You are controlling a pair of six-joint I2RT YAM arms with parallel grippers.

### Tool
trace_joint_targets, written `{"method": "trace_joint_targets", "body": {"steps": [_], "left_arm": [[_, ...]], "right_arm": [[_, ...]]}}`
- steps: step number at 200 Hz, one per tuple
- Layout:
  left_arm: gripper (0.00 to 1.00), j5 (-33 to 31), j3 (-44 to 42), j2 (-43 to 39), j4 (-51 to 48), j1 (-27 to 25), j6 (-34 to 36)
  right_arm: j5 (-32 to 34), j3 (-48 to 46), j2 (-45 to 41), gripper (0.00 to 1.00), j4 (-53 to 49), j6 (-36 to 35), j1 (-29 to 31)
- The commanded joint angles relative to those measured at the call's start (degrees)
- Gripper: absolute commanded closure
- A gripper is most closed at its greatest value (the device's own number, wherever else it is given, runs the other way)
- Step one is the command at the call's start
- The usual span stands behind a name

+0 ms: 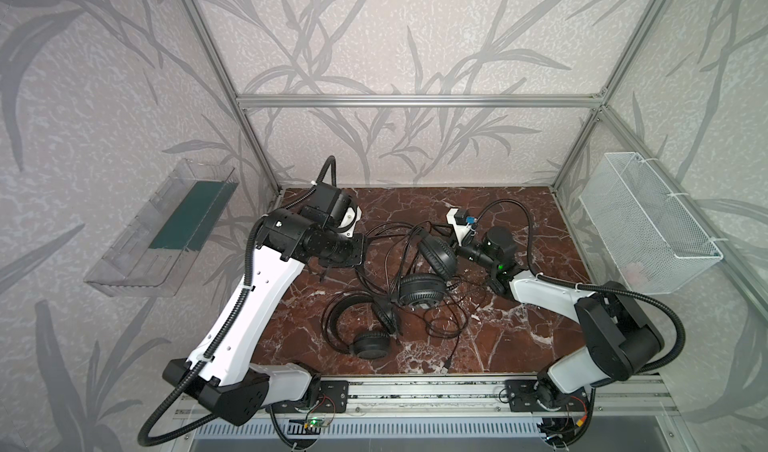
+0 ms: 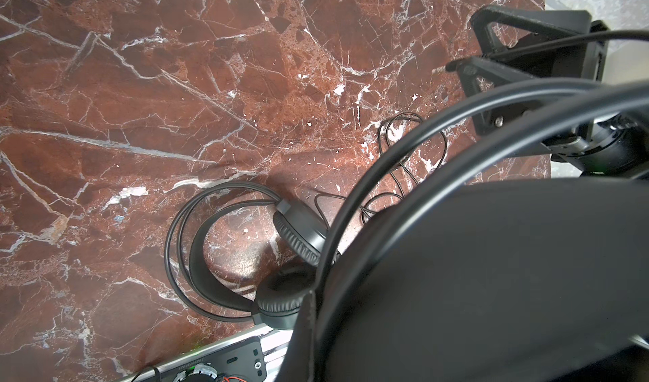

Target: Wrap the headphones

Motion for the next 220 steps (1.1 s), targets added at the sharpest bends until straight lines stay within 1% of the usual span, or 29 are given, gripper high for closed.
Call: {"method": "trace_joint_targets", "body": {"steps": [1,12,25,49,70,102,119,134,164,183,199,220], "left_arm": [[1.0,1.8,2.3,-1.5,1.4,0.2,-0.6],[1.0,1.1,2.5,-1.4,1.5,0.2,-0.8],[1.0,0.7,2.7,-1.4,1.9,0.5,-1.2],[1.0,1.3,3.2,-1.5,3.4,0.6,-1.8],[1.0,1.6,4.1,-1.4,3.8,0.7,-2.2],[1.0,1.9,4.3,-1.7,4.5,0.8,-2.5],[1.0,1.7,4.2,-1.6,4.8,1.0,-2.8],[1.0,1.6,3.9,-1.6,5.1,1.3,-3.1],[1.0,1.1,3.1,-1.3,5.9,2.4,-4.0],[1.0,1.0,2.3,-1.3,6.5,3.2,-4.6],[1.0,1.1,1.3,-1.5,7.4,3.7,-5.4],[1.0,0.9,0.4,-1.6,7.9,4.1,-5.7]], "right_arm": [[-0.4,0.3,0.6,0.75,2.8,1.5,0.0],[-0.5,-0.3,0.5,0.82,2.6,2.0,0.1],[-0.7,-1.3,0.5,0.87,2.6,3.2,0.2],[0.5,-3.2,0.7,0.9,3.6,4.0,1.5],[2.2,-3.7,0.6,0.94,1.4,3.6,3.0],[3.3,-3.3,1.0,0.97,-0.5,5.8,3.9],[3.8,-3.9,0.3,0.97,0.0,7.1,4.8],[4.1,-4.9,-1.1,0.95,0.9,6.6,6.1],[5.7,-4.8,-4.8,0.89,-3.2,4.8,9.1],[6.5,-5.4,-6.7,0.87,-3.7,6.3,9.7],[6.3,-5.9,-7.9,0.81,-3.3,7.9,10.0],[7.2,-6.2,-9.6,0.8,-4.1,8.1,10.7]]}}
